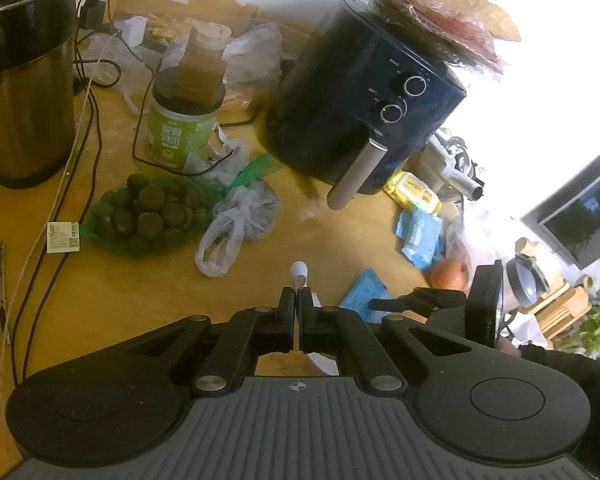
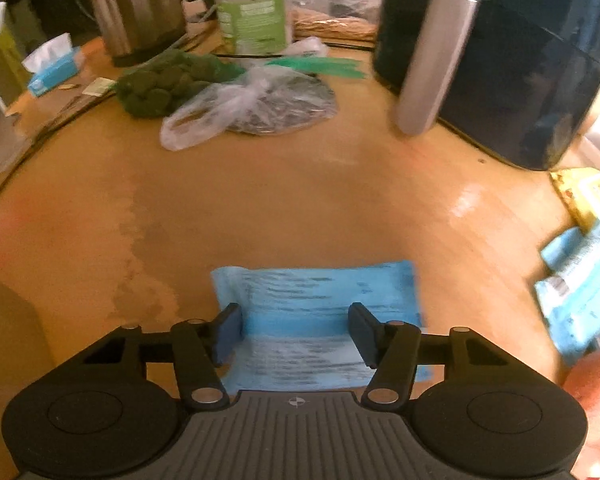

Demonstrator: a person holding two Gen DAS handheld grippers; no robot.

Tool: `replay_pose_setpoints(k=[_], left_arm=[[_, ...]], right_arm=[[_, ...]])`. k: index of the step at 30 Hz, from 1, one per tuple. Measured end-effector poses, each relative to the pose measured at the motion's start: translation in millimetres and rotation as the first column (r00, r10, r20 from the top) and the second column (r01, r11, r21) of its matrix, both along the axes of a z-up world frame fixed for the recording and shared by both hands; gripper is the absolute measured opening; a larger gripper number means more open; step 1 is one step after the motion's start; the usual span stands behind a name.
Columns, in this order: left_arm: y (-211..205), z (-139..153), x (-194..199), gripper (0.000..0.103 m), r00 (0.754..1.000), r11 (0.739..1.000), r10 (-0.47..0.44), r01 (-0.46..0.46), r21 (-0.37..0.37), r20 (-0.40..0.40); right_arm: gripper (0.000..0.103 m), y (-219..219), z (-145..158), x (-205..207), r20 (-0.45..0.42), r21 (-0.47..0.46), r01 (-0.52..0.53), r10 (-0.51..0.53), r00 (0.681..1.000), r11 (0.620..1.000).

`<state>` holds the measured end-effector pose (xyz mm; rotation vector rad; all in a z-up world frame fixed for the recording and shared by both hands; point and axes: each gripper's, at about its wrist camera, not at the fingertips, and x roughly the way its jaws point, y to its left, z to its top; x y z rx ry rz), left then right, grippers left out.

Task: Organize soft objects
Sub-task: 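Lower the right gripper onto the blue wipes packet and close it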

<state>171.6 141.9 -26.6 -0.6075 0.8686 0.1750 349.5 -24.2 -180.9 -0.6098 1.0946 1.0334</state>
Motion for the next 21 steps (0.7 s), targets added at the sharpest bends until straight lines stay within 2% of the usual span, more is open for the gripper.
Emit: replay_pose_setpoints(k=[1,3,4,6,9,12,15,17,20,21], left_arm=[[-0.3,0.7,-0.2,0.002,1.000,1.000,0.000,0.000,-0.001,0.003],[-0.6,2.0,-0.9,0.002,1.000,1.000,0.000,0.000,-0.001,0.007],[-0.8,2.4,-1.2,0.002,1.000,1.000,0.001,-0.001,-0.001,0.008],[-0.5,2.7,-2.3,0.002,1.000,1.000,0.004,-0.004,-0.001,0.009],[-0.3,2.4,-3.9,0.002,1.000,1.000,0.007,-0.007,0.000,0.007],[-0.2,1.8,-5.0,0.002,1.000,1.000,0.013,-0.013,-0.001,0.003],[0.1,2.0,-6.1,0.002,1.000,1.000,0.019,-0.019,0.000,-0.001],[0.3,2.7,-7.0,0.002,1.000,1.000,0.023,-0.023,-0.001,0.000],[0.4,3.7,-8.4,0.002,1.000,1.000,0.028,-0.028,-0.001,0.001],[0.4,3.9,-8.6,0.002,1.000,1.000,0.028,-0.028,-0.001,0.002]], right_arm=[[0.068,0.8,0.5,-0.6,0.002,0.000,0.010,-0.010,1.000,1.000],[0.098,0.4,1.5,-0.4,0.003,0.006,0.038,-0.038,0.999,0.999],[0.103,-0.8,2.5,0.5,0.000,0.018,0.054,-0.054,0.999,0.998],[0.103,-3.3,3.6,1.4,0.000,0.037,0.076,-0.076,0.997,0.996],[0.103,-0.7,-2.3,1.4,-0.009,0.002,0.061,-0.061,0.998,0.998],[0.103,3.7,-11.6,-4.2,0.029,-0.040,0.021,-0.020,0.999,0.999],[0.103,10.0,-20.2,-16.2,0.122,-0.096,-0.035,0.046,0.991,0.995],[0.102,9.3,-20.0,-18.9,0.140,-0.087,-0.047,0.059,0.988,0.995],[0.089,6.1,-15.9,-17.3,0.140,-0.081,-0.029,0.041,0.989,0.996],[0.080,5.1,-13.7,-17.7,0.138,-0.085,-0.036,0.047,0.989,0.996]])
